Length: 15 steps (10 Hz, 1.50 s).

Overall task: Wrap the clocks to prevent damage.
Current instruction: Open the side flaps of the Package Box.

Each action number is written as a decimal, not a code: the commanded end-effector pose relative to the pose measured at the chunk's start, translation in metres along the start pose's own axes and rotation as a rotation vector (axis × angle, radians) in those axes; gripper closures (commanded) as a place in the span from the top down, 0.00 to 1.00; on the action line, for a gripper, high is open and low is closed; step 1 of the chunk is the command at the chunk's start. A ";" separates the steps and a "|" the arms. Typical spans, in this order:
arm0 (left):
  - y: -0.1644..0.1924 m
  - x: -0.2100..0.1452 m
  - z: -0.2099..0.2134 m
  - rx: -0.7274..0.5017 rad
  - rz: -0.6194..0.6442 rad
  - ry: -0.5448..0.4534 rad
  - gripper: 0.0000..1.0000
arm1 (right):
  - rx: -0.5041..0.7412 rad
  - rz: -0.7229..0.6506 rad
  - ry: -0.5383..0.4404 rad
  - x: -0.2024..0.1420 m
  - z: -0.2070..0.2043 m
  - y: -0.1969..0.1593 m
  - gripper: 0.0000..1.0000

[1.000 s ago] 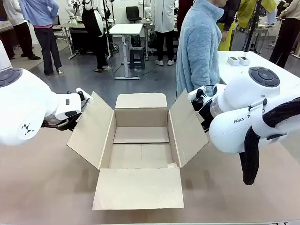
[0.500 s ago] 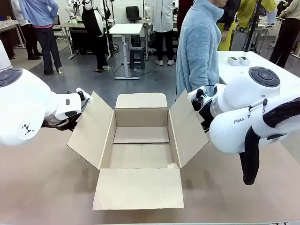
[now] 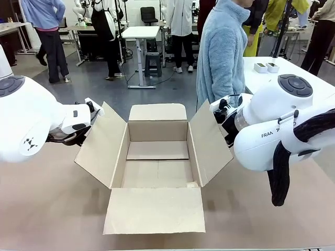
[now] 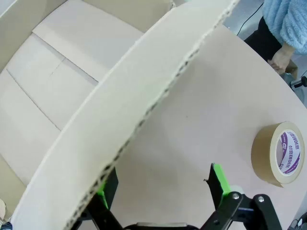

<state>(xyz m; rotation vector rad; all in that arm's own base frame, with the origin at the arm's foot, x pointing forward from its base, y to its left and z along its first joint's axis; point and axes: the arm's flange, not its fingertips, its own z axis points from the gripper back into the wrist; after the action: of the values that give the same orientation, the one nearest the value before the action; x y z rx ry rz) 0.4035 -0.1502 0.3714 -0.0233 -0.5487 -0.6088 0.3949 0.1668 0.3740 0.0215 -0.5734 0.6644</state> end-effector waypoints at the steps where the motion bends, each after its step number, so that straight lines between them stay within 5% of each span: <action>1: 0.000 0.000 0.000 0.000 0.000 0.000 1.00 | 0.000 -0.001 0.000 0.000 0.000 0.000 1.00; 4: 0.000 0.000 0.000 0.000 0.000 0.000 1.00 | -0.047 -0.044 0.030 0.009 0.020 -0.002 1.00; 8: 0.062 0.053 0.107 0.059 -0.019 0.070 1.00 | -0.106 -0.085 0.122 0.066 0.131 -0.027 1.00; 12: 0.060 0.093 0.216 0.068 -0.082 0.050 1.00 | -0.173 -0.097 0.133 0.109 0.232 -0.003 1.00; 14: 0.046 0.087 0.244 0.105 -0.082 0.023 1.00 | -0.240 -0.077 0.134 0.108 0.244 0.009 1.00; 15: 0.058 0.093 0.229 0.078 -0.074 0.040 1.00 | -0.146 -0.075 0.115 0.109 0.246 0.002 1.00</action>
<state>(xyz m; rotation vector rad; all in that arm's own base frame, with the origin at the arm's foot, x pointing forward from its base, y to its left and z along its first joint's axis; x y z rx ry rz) 0.3759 -0.1136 0.6354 0.0902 -0.5560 -0.6643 0.3373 0.1867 0.6427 -0.1549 -0.5155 0.5426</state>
